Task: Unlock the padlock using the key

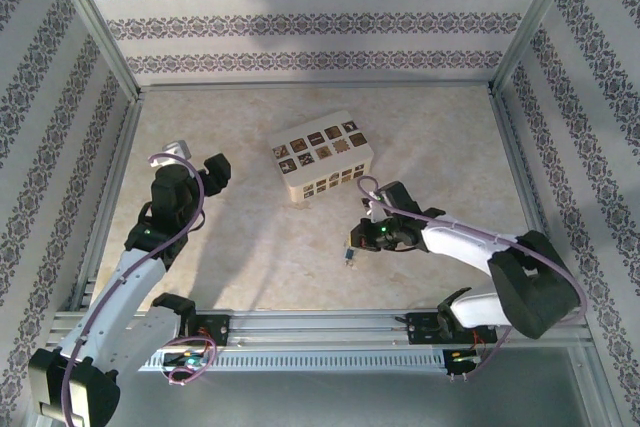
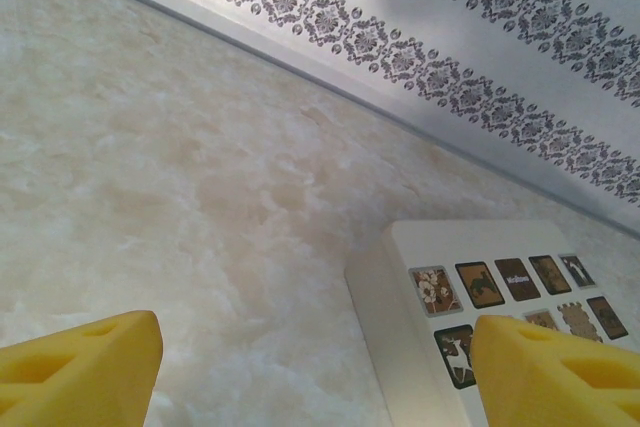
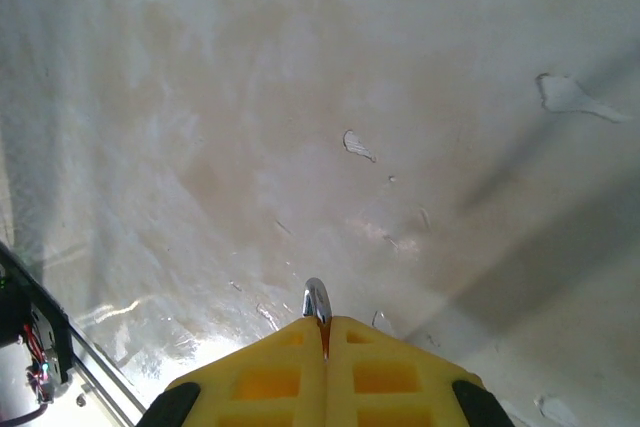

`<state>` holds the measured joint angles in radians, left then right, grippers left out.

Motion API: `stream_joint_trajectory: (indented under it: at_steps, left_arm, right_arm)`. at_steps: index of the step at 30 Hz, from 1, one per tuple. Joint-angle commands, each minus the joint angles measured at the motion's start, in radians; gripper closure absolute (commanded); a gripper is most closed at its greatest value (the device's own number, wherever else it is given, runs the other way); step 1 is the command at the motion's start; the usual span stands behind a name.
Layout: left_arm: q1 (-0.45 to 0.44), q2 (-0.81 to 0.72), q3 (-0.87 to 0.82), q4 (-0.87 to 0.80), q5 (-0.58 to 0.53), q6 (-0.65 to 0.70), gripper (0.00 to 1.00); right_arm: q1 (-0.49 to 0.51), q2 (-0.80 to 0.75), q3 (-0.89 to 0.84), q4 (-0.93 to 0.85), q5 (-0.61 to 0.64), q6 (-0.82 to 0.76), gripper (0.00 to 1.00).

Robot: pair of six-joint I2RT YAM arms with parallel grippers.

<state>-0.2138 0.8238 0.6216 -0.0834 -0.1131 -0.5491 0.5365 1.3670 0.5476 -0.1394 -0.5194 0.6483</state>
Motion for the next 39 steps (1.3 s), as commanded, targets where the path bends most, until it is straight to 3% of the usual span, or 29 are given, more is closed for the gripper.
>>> stream_joint_trajectory:
  at_steps: [1, 21, 33, 39]
  left_arm:
    - [0.015, -0.016, -0.014, -0.017, -0.005, 0.007, 0.19]
    - [0.021, -0.036, -0.019, -0.029, -0.008, 0.014, 0.19]
    - [0.028, -0.041, -0.013, -0.038, -0.014, 0.032, 0.18]
    - [0.034, -0.053, 0.006, -0.055, -0.032, 0.053, 0.17]
  right_arm:
    - [0.018, 0.041, 0.036, 0.066, -0.032, 0.008, 1.0]
    - [0.029, 0.123, 0.047, 0.078, -0.053, 0.016, 1.0]
    - [-0.007, 0.001, 0.056, -0.014, 0.002, -0.029, 0.71]
    - [-0.069, -0.126, 0.086, -0.13, 0.05, -0.088, 0.67]
